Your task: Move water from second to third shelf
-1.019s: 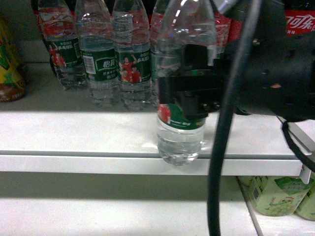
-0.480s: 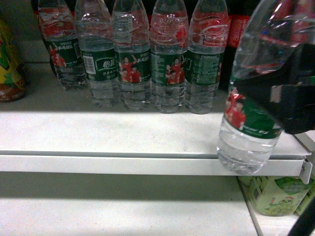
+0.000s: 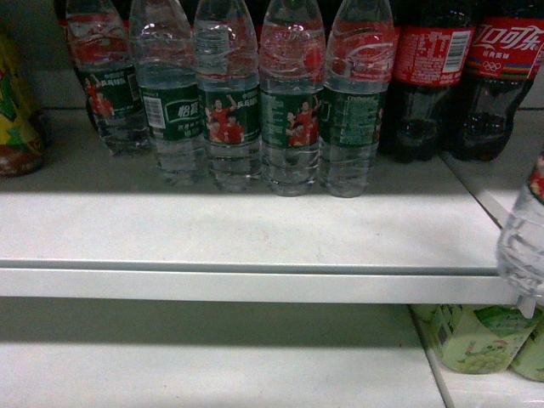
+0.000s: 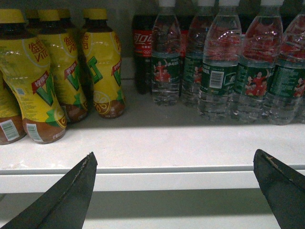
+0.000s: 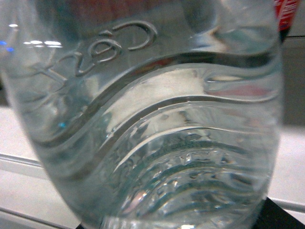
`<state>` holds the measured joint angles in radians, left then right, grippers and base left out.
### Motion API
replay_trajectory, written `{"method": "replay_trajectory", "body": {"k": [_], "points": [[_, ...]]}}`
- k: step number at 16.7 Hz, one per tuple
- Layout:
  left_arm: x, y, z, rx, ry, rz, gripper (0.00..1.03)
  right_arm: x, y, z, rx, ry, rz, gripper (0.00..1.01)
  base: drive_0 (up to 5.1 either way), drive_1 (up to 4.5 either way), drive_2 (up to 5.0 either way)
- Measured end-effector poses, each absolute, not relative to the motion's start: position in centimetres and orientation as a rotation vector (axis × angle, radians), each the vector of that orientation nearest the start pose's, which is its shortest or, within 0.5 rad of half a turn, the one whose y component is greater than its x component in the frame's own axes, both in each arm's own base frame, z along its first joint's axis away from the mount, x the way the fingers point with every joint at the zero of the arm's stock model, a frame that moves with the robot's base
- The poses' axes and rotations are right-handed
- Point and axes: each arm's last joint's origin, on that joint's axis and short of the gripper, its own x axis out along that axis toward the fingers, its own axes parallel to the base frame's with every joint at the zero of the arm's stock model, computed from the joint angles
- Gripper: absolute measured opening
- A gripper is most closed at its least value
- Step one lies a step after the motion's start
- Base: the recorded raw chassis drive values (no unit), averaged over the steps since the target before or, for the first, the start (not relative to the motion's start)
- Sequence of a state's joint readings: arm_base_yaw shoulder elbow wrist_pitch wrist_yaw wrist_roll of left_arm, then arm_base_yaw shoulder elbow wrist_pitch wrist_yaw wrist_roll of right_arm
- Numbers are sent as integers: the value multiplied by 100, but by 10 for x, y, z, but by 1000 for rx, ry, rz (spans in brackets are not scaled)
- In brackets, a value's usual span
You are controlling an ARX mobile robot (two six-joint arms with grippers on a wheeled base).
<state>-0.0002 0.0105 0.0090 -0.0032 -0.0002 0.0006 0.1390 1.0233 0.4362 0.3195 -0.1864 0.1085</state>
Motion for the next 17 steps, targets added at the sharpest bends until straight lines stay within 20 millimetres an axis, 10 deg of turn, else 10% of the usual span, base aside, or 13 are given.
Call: {"method": "replay_trajectory", "body": {"k": [17], "points": [[98, 0, 165, 1, 5, 0, 98, 142, -13, 224, 177, 200, 151, 41, 0, 0, 0]]}}
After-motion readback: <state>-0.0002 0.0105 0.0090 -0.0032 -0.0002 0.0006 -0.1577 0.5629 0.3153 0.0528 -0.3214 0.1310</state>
